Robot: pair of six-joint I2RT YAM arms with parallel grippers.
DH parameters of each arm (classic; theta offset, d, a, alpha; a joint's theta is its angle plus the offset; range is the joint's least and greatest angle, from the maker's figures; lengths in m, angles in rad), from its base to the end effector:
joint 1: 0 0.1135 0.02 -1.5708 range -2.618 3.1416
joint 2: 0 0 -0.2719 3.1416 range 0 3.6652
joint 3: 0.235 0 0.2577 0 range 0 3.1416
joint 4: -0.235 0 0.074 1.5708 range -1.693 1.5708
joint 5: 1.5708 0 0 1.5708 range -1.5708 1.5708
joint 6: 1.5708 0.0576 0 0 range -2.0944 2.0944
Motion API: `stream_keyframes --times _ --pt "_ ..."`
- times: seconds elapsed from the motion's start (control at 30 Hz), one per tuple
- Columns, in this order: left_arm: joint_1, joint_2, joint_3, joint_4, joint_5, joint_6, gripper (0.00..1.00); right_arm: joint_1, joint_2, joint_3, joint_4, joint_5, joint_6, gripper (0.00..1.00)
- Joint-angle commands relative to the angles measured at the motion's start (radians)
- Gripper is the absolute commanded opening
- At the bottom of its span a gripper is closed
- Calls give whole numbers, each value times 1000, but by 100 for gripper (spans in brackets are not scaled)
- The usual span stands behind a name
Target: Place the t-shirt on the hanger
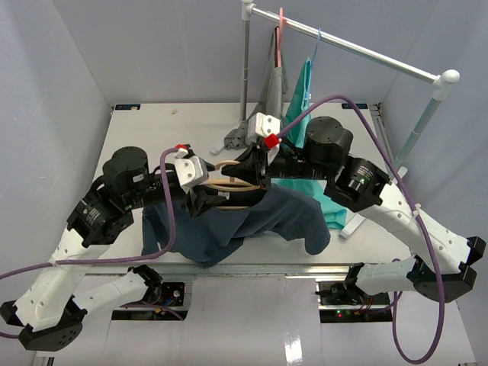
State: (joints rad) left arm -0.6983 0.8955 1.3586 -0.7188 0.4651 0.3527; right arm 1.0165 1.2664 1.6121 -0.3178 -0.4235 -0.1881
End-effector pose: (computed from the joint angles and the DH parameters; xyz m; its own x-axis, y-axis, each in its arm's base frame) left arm 0.1127 -0.1283 0.4596 0.1315 0.2927 -0.9471 0.9181 0.3244 0.2278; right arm 0.1275 0.2509 0.5178 0.1998 -0.0011 -0.9798 -0.9711 0.1327 -0.1982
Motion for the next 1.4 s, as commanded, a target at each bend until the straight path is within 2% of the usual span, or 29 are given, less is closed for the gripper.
stream_keyframes --times 0.0,0.1,0.23,0.33,0.43,0.57,0.77,0.87,1.03,1.13,1.27,1.37 --pt "0 -68 84 209 -602 -102 83 -6 73 222 50 304 -56 8" --pt "0 -98 124 213 -766 -142 82 -7 158 386 41 432 -29 8" --pt "1 -159 71 210 -785 -145 81 -7 249 636 48 566 -24 8" --pt "0 -183 25 210 -792 -129 82 -7 285 714 91 637 -40 8" --pt "0 -185 -5 210 -802 -119 82 -7 260 709 154 673 -37 8" --pt "0 -185 -13 203 -730 -127 82 -7 220 649 155 699 -19 8" --pt "0 -185 -18 179 -588 -147 82 -6 212 617 -91 718 25 8" --pt "0 -187 -27 173 -473 -121 82 -7 189 571 -200 659 44 8" --pt "0 -181 -32 163 -306 -94 82 -6 96 456 -262 533 93 8" --pt "0 -172 -38 161 -198 -69 82 -6 22 375 -240 477 131 8" --pt "0 -153 -59 167 -82 8 82 -6 -17 332 -304 277 127 8" --pt "0 -104 -55 165 20 24 82 -4 -74 261 -275 182 127 8"
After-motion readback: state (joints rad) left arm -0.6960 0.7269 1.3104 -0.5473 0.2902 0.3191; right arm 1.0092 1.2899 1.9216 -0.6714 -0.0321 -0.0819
